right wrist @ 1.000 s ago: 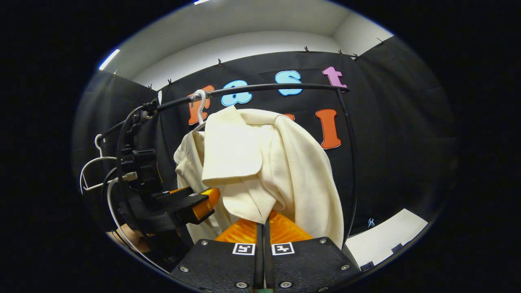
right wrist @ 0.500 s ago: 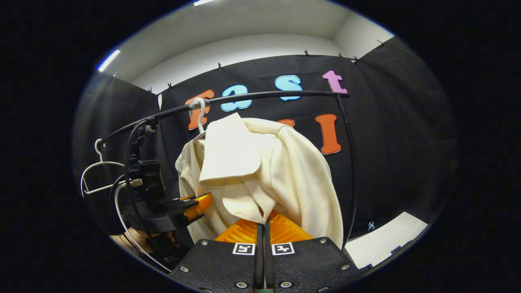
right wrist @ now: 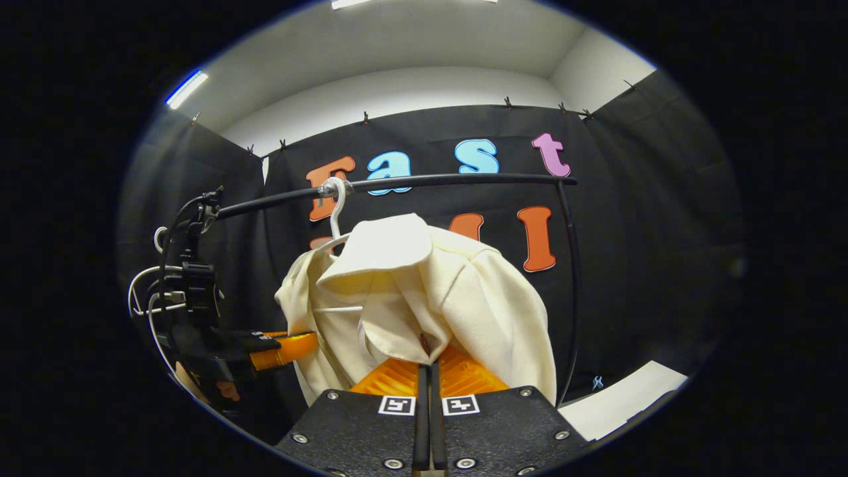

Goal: Grasp the clothes on the hanger with both hands and then place them into the laundry hamper below.

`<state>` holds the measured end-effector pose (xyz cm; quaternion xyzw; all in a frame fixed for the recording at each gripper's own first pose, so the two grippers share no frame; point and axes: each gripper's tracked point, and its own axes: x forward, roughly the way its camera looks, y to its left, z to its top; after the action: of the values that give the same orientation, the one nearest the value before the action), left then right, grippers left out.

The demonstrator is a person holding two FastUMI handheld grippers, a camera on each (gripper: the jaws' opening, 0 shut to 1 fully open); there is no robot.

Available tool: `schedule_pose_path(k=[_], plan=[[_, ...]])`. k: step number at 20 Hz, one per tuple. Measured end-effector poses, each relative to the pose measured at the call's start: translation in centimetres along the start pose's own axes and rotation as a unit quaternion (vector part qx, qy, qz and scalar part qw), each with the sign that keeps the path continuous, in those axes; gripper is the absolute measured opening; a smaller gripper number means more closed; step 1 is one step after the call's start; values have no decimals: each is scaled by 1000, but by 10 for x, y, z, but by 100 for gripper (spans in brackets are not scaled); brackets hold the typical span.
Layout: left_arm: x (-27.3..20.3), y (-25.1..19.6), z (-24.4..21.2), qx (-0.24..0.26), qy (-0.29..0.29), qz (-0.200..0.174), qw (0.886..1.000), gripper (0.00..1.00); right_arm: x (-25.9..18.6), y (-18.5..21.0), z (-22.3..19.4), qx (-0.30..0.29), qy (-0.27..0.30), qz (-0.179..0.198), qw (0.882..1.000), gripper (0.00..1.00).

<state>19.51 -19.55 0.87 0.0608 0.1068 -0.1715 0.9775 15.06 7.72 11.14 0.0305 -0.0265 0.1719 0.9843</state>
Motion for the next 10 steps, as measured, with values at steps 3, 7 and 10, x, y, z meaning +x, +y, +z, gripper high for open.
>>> schedule_pose_path(k=[3, 7, 10], plan=[[-18, 17, 11, -17, -1, -1, 1000, 7, 0, 4, 10, 5, -4, 5, 1000, 0], [-37, 47, 31, -45, -9, 13, 999, 7, -4, 2, 29, 9, -13, 5, 1000, 0], [-46, 79, 46, -44, -19, 43, 998, 7, -5, -7, 50, -6, -26, -4, 1000, 0]])
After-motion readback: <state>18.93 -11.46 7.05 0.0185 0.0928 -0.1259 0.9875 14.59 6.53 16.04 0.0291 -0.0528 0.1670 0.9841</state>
